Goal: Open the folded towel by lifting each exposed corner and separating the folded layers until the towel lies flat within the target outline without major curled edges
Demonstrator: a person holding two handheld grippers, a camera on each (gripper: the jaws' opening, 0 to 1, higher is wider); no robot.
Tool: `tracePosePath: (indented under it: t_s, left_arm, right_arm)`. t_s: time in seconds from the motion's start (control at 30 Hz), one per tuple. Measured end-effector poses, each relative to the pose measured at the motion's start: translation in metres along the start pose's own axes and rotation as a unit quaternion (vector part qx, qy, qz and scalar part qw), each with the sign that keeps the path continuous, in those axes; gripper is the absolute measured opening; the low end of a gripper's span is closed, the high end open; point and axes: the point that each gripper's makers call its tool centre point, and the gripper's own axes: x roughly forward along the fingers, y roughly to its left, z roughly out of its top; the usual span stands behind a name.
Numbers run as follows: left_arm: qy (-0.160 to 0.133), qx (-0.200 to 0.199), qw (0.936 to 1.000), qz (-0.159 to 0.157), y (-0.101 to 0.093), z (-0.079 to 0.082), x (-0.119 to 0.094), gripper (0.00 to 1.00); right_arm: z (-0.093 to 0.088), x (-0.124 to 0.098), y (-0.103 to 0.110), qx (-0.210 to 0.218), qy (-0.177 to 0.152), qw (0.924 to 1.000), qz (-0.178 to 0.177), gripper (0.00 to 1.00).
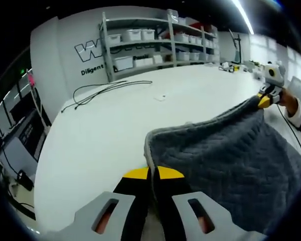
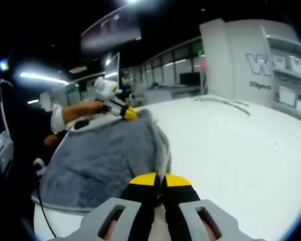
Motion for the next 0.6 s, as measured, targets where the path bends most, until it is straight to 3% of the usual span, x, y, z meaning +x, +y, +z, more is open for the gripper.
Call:
tracePosePath:
  t_s: [0.6]
  left_arm:
    - [0.009,0.015,0.9998,-0.001,-0.009,0.012,0.016,0.03]
  right_arm:
    - [-0.01,-0.012,0.002,0.023,0.013,0.9995,0.017,0.0]
